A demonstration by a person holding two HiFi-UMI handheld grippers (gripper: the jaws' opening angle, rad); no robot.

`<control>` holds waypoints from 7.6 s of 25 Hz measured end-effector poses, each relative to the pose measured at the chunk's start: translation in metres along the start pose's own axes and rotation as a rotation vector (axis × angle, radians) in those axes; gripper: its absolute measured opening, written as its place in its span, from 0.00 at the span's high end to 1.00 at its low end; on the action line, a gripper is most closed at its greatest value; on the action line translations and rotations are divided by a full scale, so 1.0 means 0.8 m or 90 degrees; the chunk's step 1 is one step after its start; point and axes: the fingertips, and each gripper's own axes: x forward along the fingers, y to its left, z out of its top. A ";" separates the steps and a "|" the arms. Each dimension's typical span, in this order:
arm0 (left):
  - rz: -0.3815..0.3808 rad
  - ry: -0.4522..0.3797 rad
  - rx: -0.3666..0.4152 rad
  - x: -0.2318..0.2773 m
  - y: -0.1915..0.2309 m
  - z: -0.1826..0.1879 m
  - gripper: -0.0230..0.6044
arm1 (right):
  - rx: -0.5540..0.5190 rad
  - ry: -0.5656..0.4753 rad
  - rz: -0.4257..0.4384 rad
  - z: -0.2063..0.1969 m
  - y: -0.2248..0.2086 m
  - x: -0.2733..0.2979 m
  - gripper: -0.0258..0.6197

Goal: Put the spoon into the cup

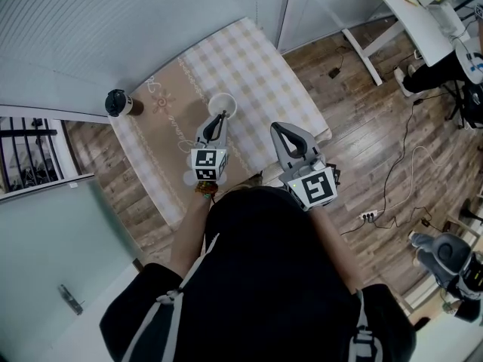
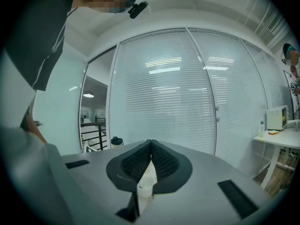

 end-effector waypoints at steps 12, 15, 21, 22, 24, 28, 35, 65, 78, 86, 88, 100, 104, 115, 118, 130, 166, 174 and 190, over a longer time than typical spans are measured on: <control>-0.008 0.016 -0.012 -0.001 -0.004 -0.018 0.88 | 0.001 0.005 0.015 -0.001 0.007 0.011 0.95; -0.008 0.019 -0.022 0.000 -0.005 -0.021 0.88 | -0.002 0.011 0.017 -0.001 0.008 0.011 0.95; -0.010 0.038 -0.023 0.006 -0.008 -0.032 0.88 | -0.002 0.011 0.017 -0.003 0.007 0.009 0.95; -0.010 0.042 -0.021 0.007 -0.008 -0.034 0.88 | -0.001 0.009 0.016 -0.003 0.007 0.008 0.95; -0.009 0.042 -0.018 0.008 -0.008 -0.035 0.88 | 0.000 0.007 0.014 -0.002 0.006 0.007 0.95; -0.006 0.057 -0.021 0.008 -0.008 -0.042 0.88 | 0.005 0.011 0.013 -0.006 0.006 0.006 0.95; -0.007 0.053 -0.012 0.015 -0.010 -0.044 0.88 | 0.006 0.012 0.018 -0.009 0.009 0.008 0.95; -0.018 0.002 0.074 -0.019 -0.026 -0.006 0.81 | 0.012 0.007 0.032 -0.011 0.019 0.013 0.95; 0.024 -0.178 0.105 -0.091 -0.006 0.158 0.85 | -0.003 -0.036 0.015 0.023 0.014 0.019 0.95; 0.026 -0.272 0.106 -0.136 -0.021 0.260 0.86 | -0.028 -0.077 0.023 0.062 0.019 0.035 0.95; 0.022 -0.287 0.114 -0.138 -0.026 0.276 0.86 | -0.033 -0.077 0.027 0.066 0.018 0.041 0.95; 0.012 -0.281 0.114 -0.132 -0.035 0.273 0.87 | -0.040 -0.114 0.056 0.090 0.050 0.065 0.95; 0.012 -0.265 0.101 -0.130 -0.035 0.254 0.87 | -0.043 -0.095 0.058 0.075 0.056 0.062 0.95; 0.000 -0.209 0.089 -0.111 -0.035 0.192 0.88 | -0.049 -0.044 0.058 0.027 0.060 0.057 0.95; 0.003 -0.196 0.079 -0.111 -0.035 0.182 0.89 | -0.057 -0.038 0.062 0.021 0.062 0.056 0.95; 0.008 -0.194 0.096 -0.107 -0.037 0.184 0.92 | -0.042 -0.030 0.061 0.011 0.056 0.060 0.95; -0.006 -0.153 0.100 -0.095 -0.034 0.167 0.94 | -0.048 -0.008 0.066 -0.003 0.056 0.062 0.95; -0.007 -0.148 0.104 -0.097 -0.031 0.163 0.94 | -0.051 -0.005 0.066 -0.004 0.059 0.062 0.95; -0.003 -0.134 0.096 -0.094 -0.025 0.147 0.94 | -0.046 0.000 0.062 -0.010 0.059 0.059 0.95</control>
